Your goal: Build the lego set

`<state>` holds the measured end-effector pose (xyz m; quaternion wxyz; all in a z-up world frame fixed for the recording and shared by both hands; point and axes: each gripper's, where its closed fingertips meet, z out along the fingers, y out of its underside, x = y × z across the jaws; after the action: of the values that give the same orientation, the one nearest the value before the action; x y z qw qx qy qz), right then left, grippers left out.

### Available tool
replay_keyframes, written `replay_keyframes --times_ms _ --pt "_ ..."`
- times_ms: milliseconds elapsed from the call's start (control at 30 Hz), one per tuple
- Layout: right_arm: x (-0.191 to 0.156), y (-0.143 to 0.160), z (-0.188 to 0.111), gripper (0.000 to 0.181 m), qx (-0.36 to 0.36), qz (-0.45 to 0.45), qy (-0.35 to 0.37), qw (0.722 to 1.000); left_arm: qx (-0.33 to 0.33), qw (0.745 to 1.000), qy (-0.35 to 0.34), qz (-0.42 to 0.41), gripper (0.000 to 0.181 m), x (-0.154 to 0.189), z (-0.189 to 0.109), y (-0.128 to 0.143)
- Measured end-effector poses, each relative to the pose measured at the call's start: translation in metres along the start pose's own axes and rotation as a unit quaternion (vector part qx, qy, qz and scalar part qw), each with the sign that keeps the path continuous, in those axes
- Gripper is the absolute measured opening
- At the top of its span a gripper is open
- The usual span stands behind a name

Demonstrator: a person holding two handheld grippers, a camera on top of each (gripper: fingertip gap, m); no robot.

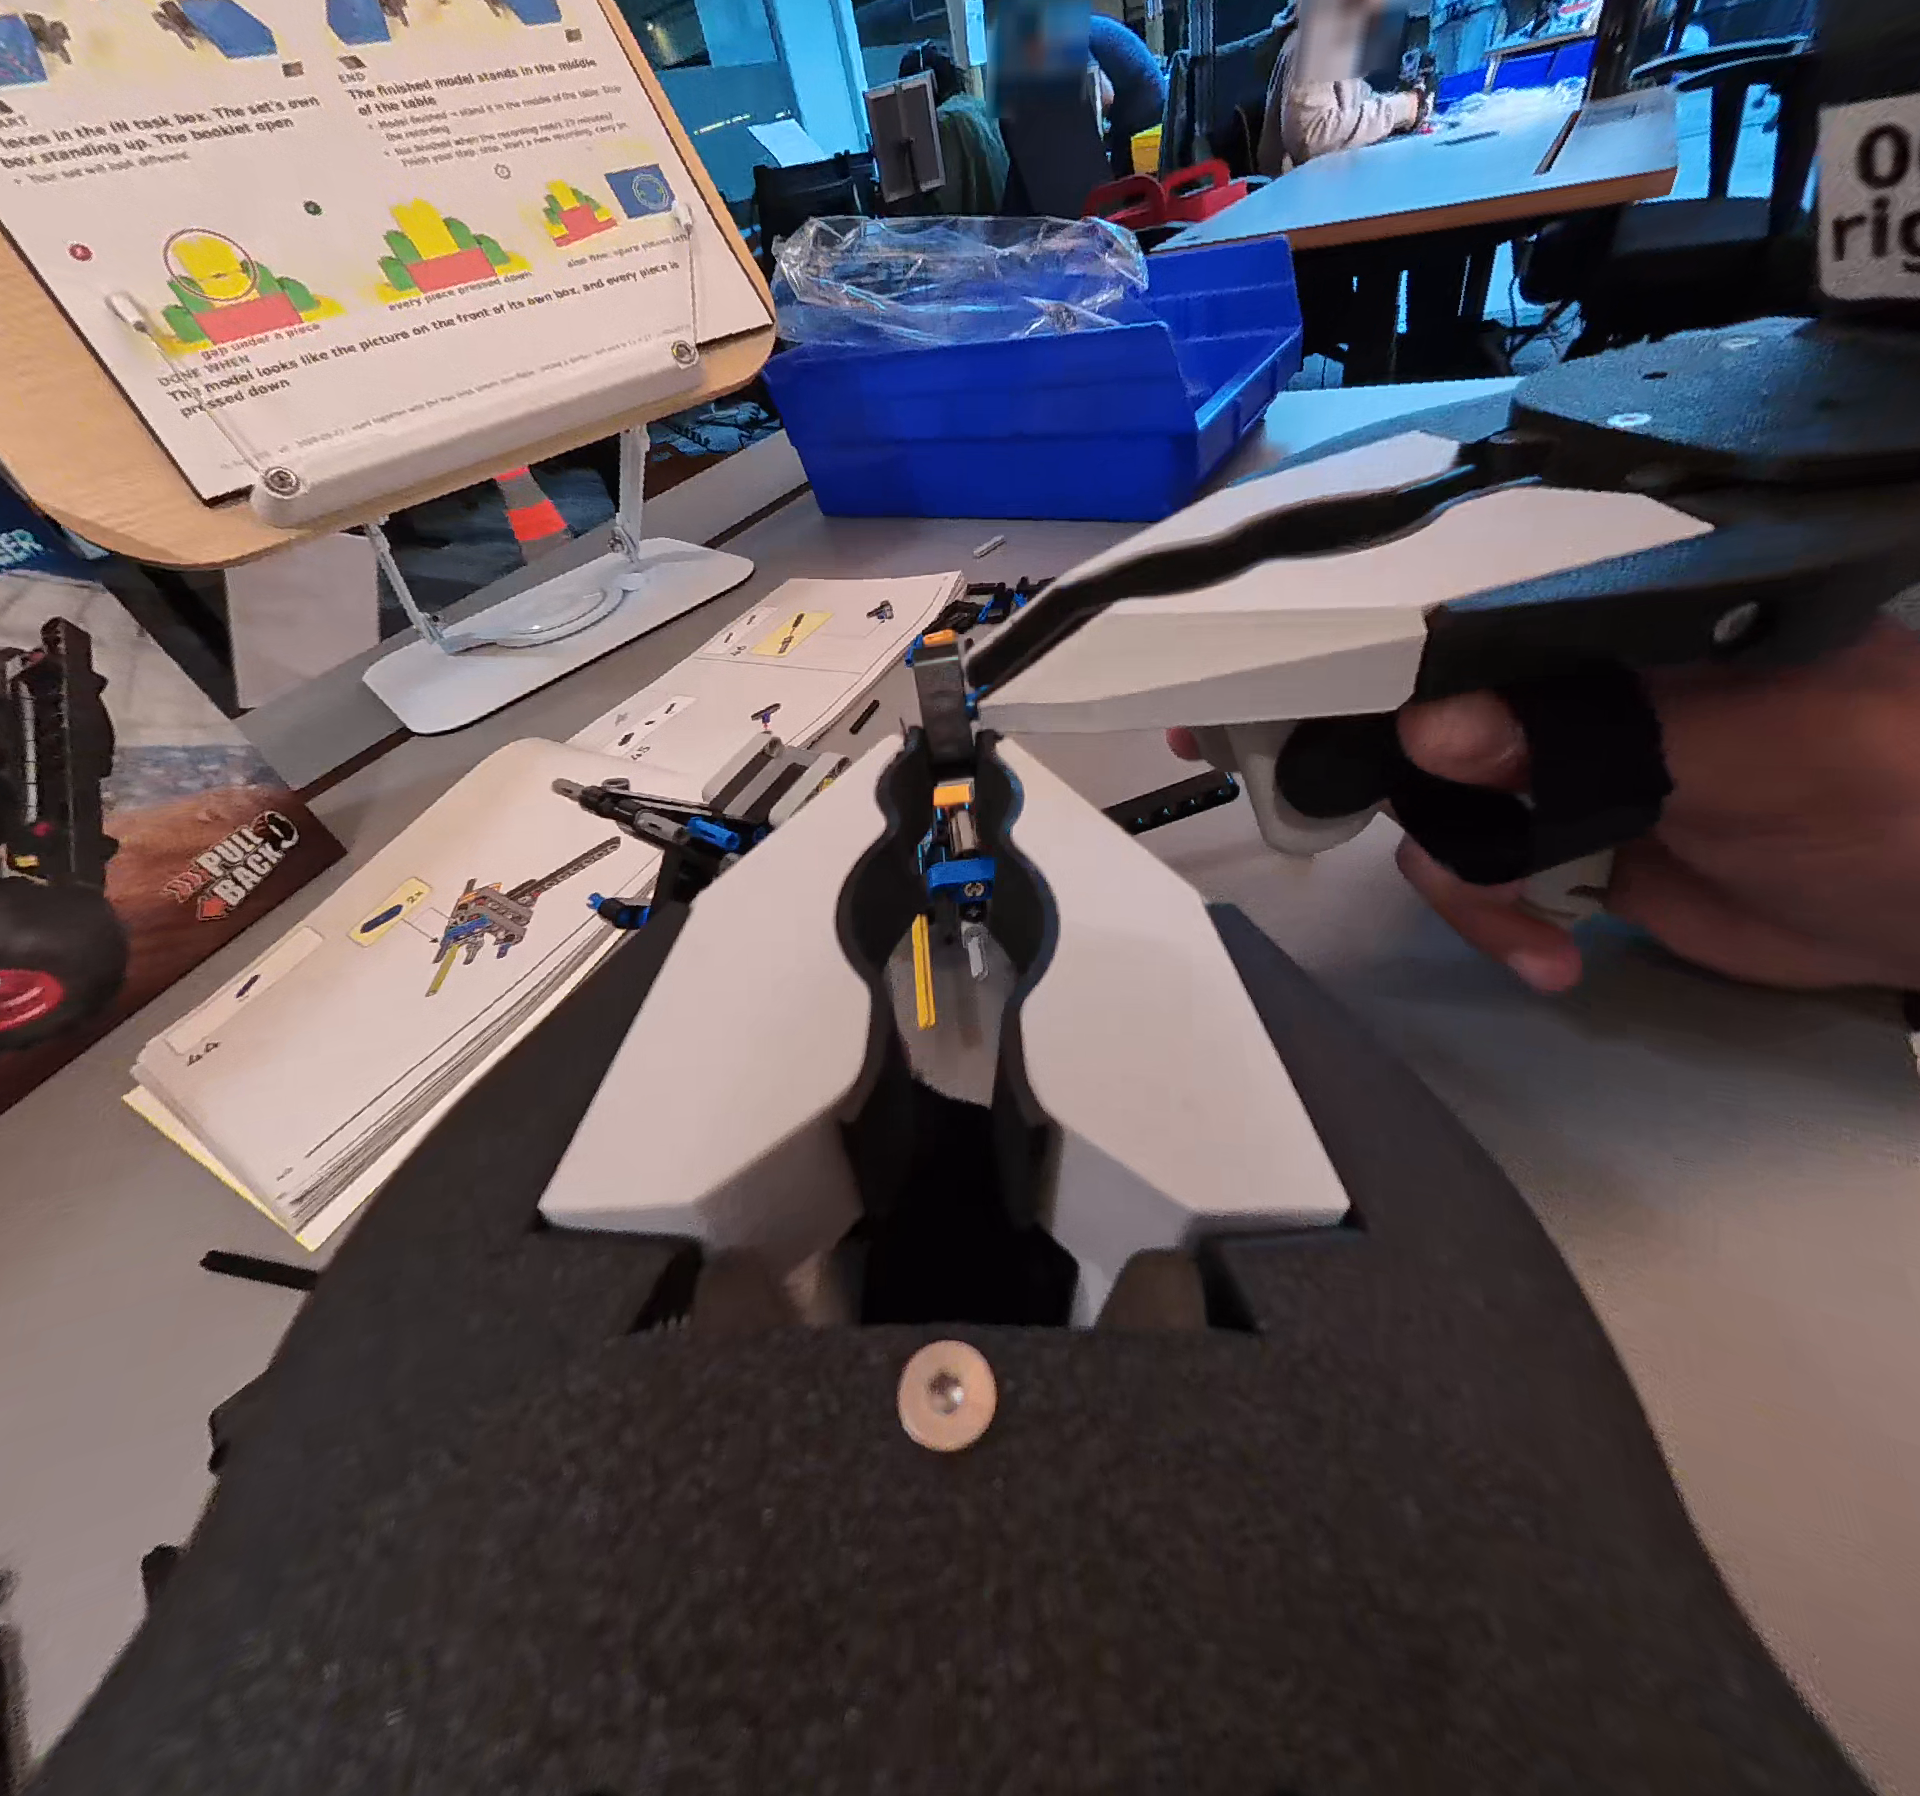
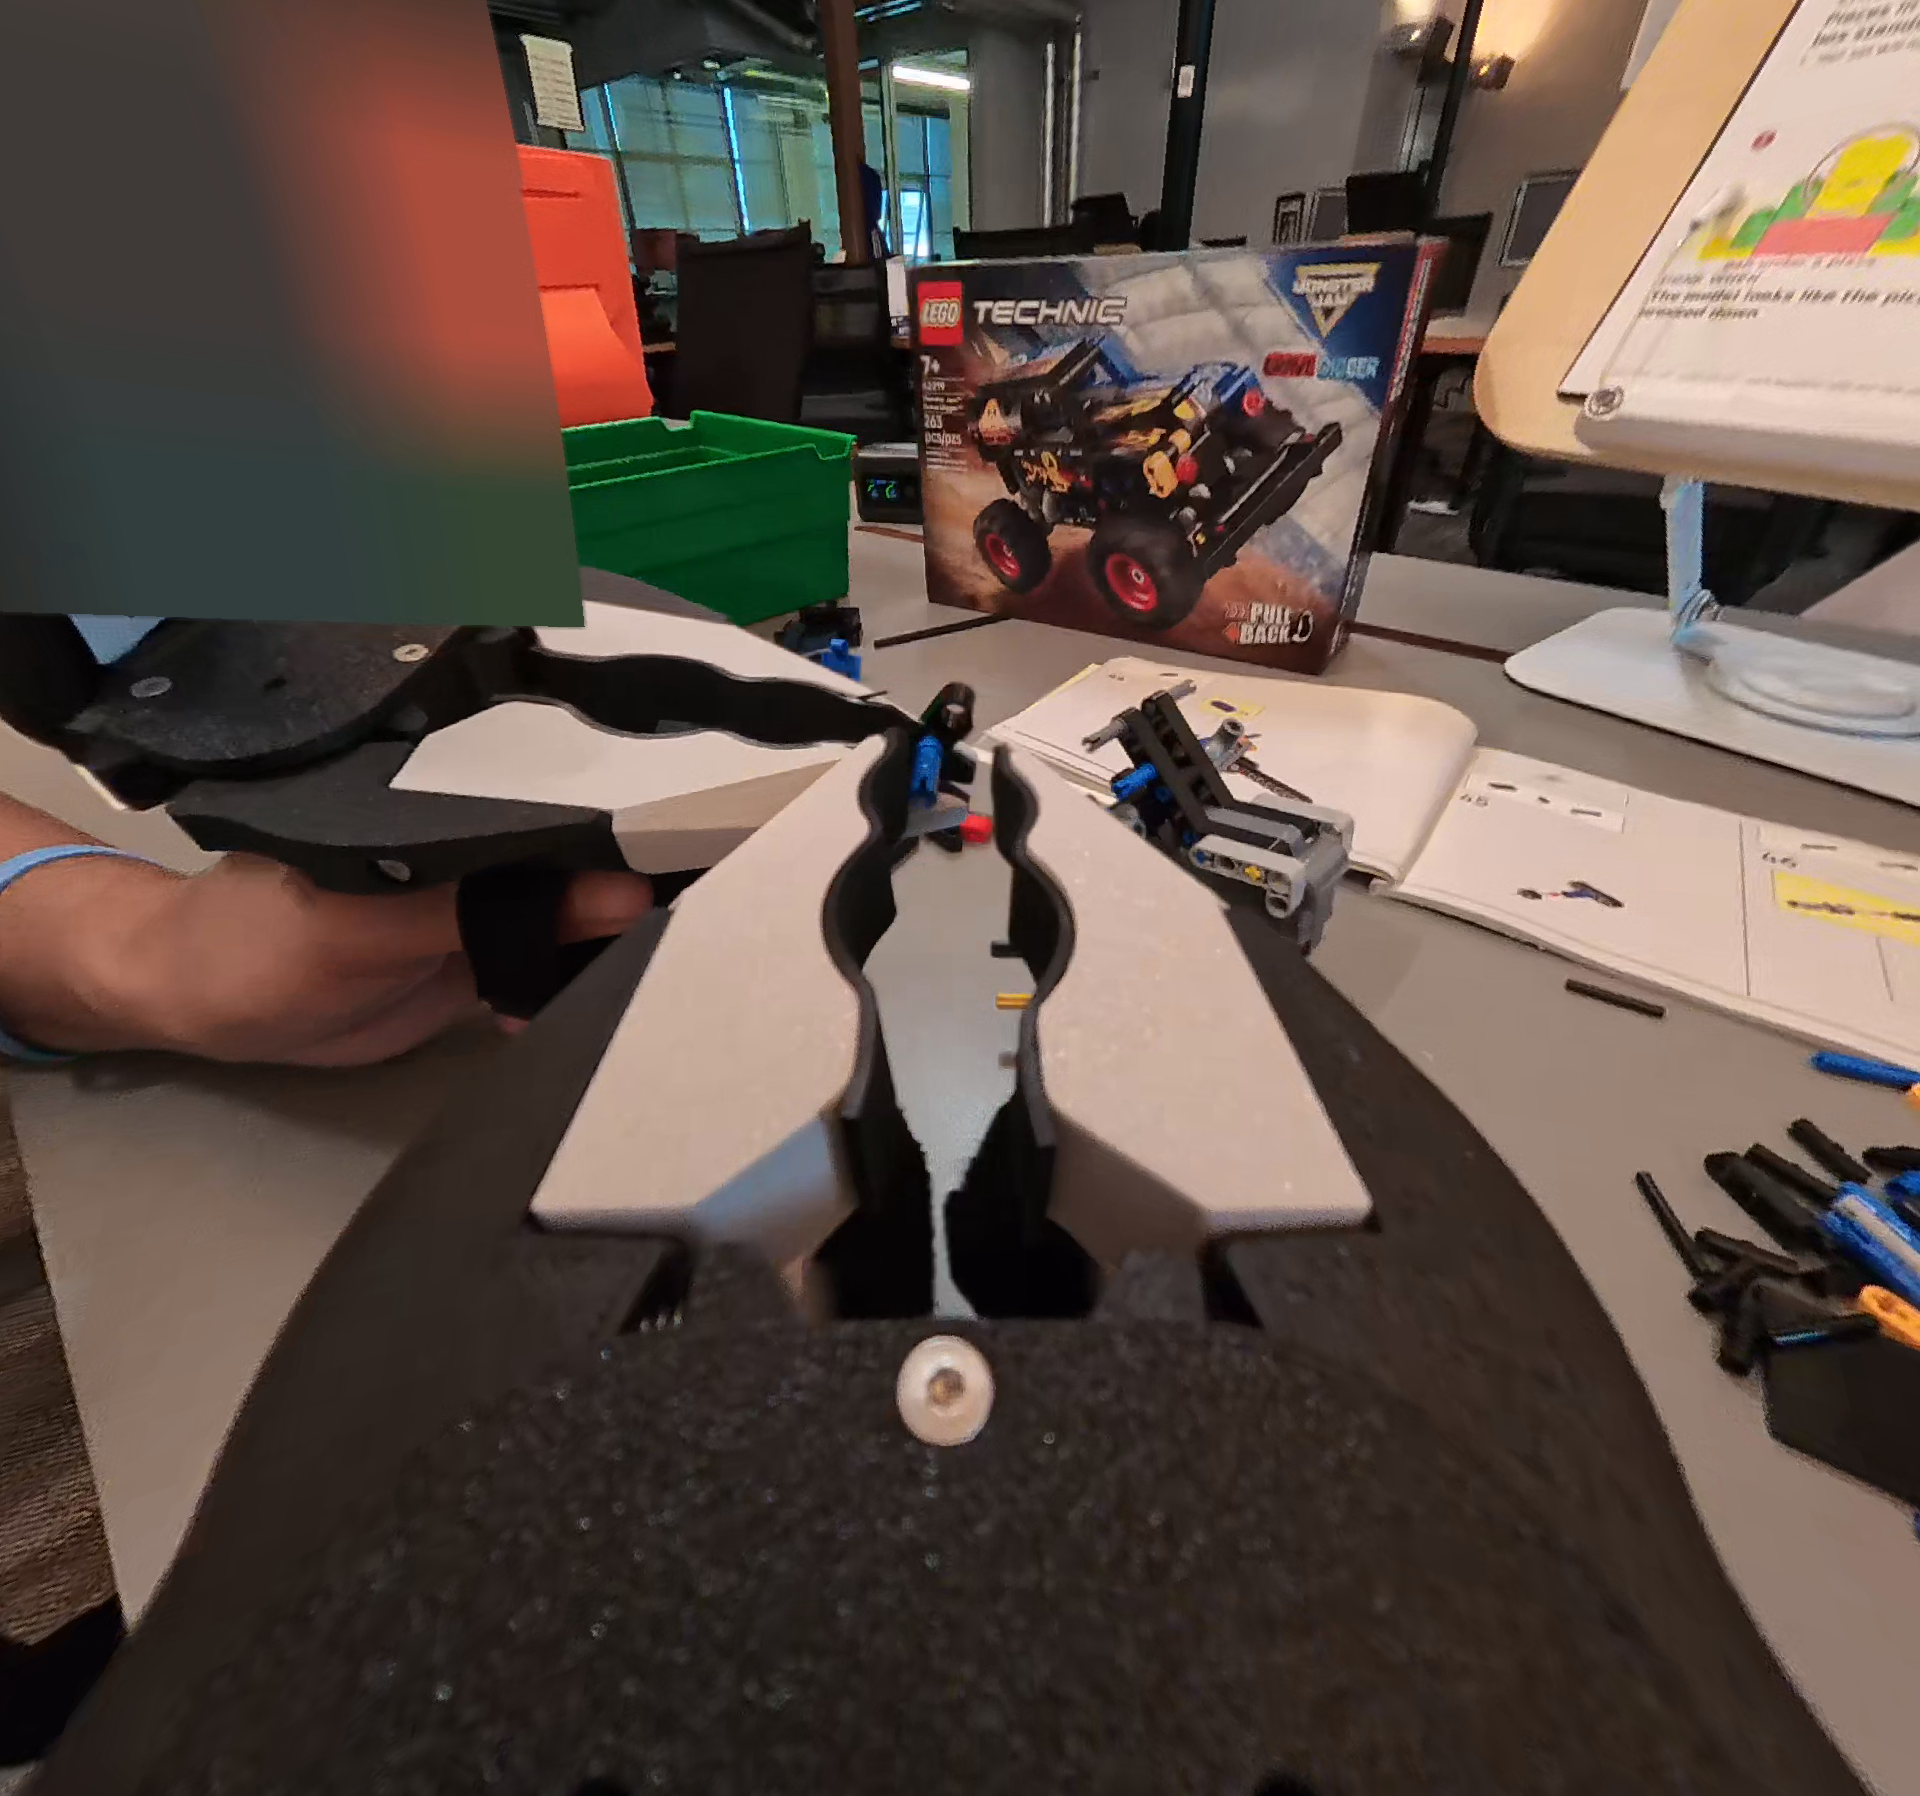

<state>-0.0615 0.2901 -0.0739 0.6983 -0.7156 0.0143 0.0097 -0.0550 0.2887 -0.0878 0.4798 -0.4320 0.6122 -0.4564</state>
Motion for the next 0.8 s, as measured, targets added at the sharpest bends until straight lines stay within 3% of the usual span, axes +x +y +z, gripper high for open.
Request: replay_keyframes --times_ms 200,433,800 --pt "-0.003 0.003 -0.004 0.010 -0.009 -0.004 -0.006 1.000 -0.023 0.999 -0.010 -0.033 0.006 -0.015 0.002 0.011" --pt "-0.004 0.009 0.000 0.004 -0.025 0.005 -0.016 1.000 -0.015 1.000 -0.001 -0.010 0.006 -0.005 0.001 0.007" --pt "-0.011 0.014 -0.001 0.003 -0.039 0.003 -0.037 0.999 -0.020 0.991 -0.030 0.127 0.006 -0.003 -0.007 0.006"
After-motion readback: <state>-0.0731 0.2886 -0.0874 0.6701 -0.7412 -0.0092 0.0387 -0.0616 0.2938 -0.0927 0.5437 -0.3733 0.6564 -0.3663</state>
